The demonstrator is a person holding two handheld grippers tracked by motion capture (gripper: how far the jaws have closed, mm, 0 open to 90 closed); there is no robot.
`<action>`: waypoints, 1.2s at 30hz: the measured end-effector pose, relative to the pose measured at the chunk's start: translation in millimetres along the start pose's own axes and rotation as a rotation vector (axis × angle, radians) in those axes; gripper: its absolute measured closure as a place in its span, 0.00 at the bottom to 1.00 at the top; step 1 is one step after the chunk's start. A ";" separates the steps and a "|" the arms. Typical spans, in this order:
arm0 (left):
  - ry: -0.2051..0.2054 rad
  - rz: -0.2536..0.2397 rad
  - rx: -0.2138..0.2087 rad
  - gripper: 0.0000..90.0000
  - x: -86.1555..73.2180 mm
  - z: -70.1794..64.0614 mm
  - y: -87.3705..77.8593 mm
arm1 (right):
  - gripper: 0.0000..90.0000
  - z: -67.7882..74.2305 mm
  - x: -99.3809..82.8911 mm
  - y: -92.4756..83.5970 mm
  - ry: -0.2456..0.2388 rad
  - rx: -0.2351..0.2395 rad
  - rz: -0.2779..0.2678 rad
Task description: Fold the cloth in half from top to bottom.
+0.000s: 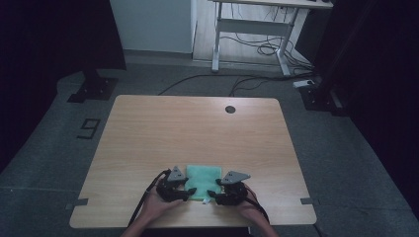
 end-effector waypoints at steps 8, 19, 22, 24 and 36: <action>-0.012 -0.006 0.024 0.50 16.0 16.8 16.6 | 0.47 -23.5 9.9 7.7 0.018 -0.041 -0.006; -0.033 -0.001 0.040 0.50 38.0 37.1 38.6 | 0.48 -62.4 23.4 15.2 0.064 -0.079 -0.019; -0.040 0.000 0.044 0.50 43.1 42.2 43.6 | 0.48 -69.2 26.1 17.0 0.066 -0.084 -0.021; -0.041 0.000 0.046 0.50 43.6 42.8 44.1 | 0.48 -71.3 27.0 17.7 0.070 -0.085 -0.019; -0.052 0.001 0.055 0.50 47.5 46.3 47.9 | 0.49 -77.2 29.5 19.4 0.081 -0.097 -0.024</action>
Point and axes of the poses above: each handheld gripper's, and its own axes: y roughly forward along the jaws, x roughly out of its top, z roughly to its left, the point moved 7 cm from there along y, roughly forward along the jaws, and after that the axes turned 8 degrees about x, right-handed, at the moved point
